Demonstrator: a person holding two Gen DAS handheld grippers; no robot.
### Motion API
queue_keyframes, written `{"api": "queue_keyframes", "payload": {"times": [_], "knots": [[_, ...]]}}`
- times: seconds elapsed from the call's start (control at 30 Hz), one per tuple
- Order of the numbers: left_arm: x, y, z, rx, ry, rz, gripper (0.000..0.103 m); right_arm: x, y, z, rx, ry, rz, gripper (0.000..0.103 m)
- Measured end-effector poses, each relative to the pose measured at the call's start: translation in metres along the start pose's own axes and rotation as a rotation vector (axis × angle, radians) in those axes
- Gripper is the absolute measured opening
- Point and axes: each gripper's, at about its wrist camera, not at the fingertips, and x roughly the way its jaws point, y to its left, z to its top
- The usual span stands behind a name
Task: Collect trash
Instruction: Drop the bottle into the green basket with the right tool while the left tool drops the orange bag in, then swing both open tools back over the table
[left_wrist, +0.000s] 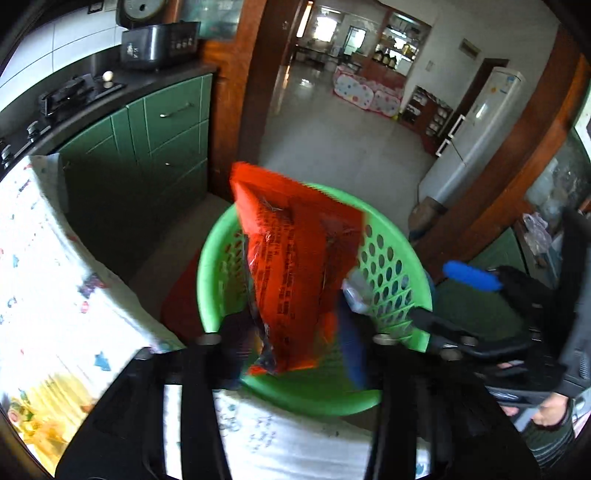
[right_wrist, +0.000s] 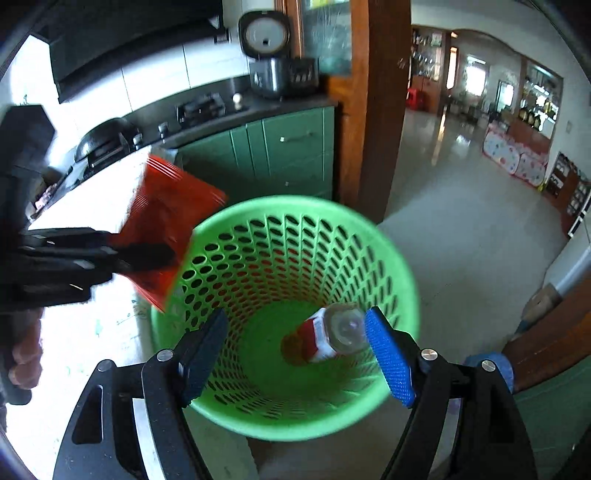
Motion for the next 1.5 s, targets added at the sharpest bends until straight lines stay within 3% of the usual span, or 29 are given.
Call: {"api": "queue_keyframes", "payload": {"times": [0.03, 0.17, 0.3, 0.63, 1.07, 1.5], "knots": [[0.0, -0.002, -0.001, -0.001, -0.011, -0.003, 0.068, -0.007, -0.002, -0.001, 0.005, -0.013, 0.001, 0.074], [-0.009, 0.0, -0.008, -0.018, -0.019, -0.027, 0.071, -0.028, -0.001, -0.003, 0.01, -0.049, 0.021, 0.075], [-0.036, 0.007, -0.02, -0.03, -0.062, 0.009, 0.072, -0.043, 0.014, -0.003, -0.018, -0.069, 0.063, 0.078], [-0.15, 0.054, -0.071, -0.125, -0.185, 0.217, 0.073, -0.047, 0.109, 0.003, -0.168, -0.063, 0.234, 0.086], [-0.28, 0.118, -0.164, -0.295, -0.304, 0.441, 0.075, -0.008, 0.249, 0.017, -0.348, 0.029, 0.437, 0.088], [-0.366, 0.16, -0.26, -0.439, -0.354, 0.64, 0.083, 0.062, 0.316, 0.029, -0.437, 0.121, 0.45, 0.088]]}}
